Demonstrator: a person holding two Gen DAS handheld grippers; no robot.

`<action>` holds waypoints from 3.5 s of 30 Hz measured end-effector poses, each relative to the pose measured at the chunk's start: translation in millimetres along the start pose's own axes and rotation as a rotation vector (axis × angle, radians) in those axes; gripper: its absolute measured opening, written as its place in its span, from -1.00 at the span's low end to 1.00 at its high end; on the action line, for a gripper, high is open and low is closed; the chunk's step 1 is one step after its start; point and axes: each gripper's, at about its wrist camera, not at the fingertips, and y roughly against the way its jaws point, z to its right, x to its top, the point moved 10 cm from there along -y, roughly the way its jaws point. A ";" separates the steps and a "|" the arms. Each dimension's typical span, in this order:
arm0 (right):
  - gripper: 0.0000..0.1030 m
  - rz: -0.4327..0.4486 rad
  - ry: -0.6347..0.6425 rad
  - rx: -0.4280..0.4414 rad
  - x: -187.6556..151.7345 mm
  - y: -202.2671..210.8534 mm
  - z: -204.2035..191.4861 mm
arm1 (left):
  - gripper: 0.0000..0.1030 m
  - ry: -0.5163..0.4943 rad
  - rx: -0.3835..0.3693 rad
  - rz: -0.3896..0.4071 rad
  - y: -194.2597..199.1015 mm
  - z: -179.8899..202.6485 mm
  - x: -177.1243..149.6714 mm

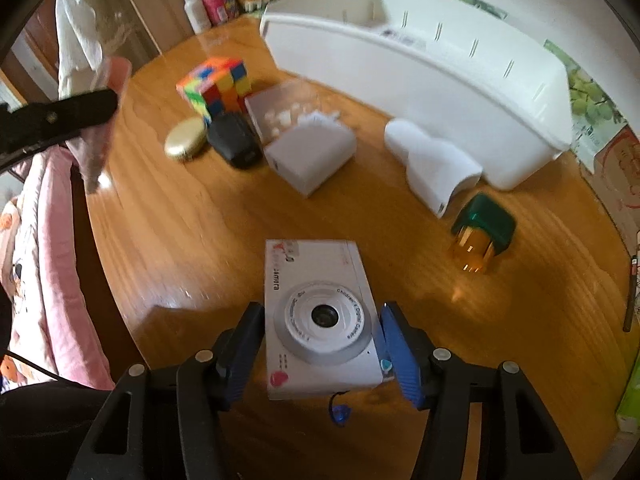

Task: Organize rigid objects
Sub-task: 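Carry the tape dispenser and white toy into the white tray and open both tools, then lift both open tools out of the white tray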

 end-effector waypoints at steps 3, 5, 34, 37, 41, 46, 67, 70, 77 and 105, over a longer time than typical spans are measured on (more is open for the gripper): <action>0.01 0.026 -0.011 0.007 14.6 10.3 2.6 | 0.01 -0.025 -0.013 0.011 2.0 5.1 13.4; -0.04 0.046 -0.034 0.022 24.8 16.2 -0.5 | 0.01 -0.050 -0.018 0.022 3.6 8.6 23.3; -0.04 0.388 -0.213 -0.064 156.8 65.4 44.5 | 0.02 -0.387 -0.176 0.142 -18.0 63.3 156.2; -0.04 0.430 -0.224 -0.092 165.4 65.4 47.7 | 0.02 -0.406 -0.191 0.152 -25.7 67.3 166.5; -0.04 0.462 -0.243 -0.112 175.2 59.7 52.3 | 0.02 -0.417 -0.207 0.159 -37.2 72.0 179.4; -0.04 0.498 -0.286 -0.139 183.2 51.4 59.3 | 0.02 -0.430 -0.208 0.158 -53.3 74.5 191.2; 0.50 0.509 -0.496 -0.293 170.9 49.2 91.7 | 0.54 -0.461 -0.250 0.118 -73.9 78.0 191.3; 0.52 0.532 -0.521 -0.301 165.6 60.5 93.0 | 0.54 -0.462 -0.253 0.146 -64.4 77.7 191.6; 0.55 0.573 -0.537 -0.307 154.8 85.9 88.4 | 0.54 -0.440 -0.239 0.245 -26.7 70.6 193.7; 0.55 0.589 -0.529 -0.209 45.9 124.9 42.4 | 0.55 -0.232 -0.024 0.315 68.4 -12.3 103.9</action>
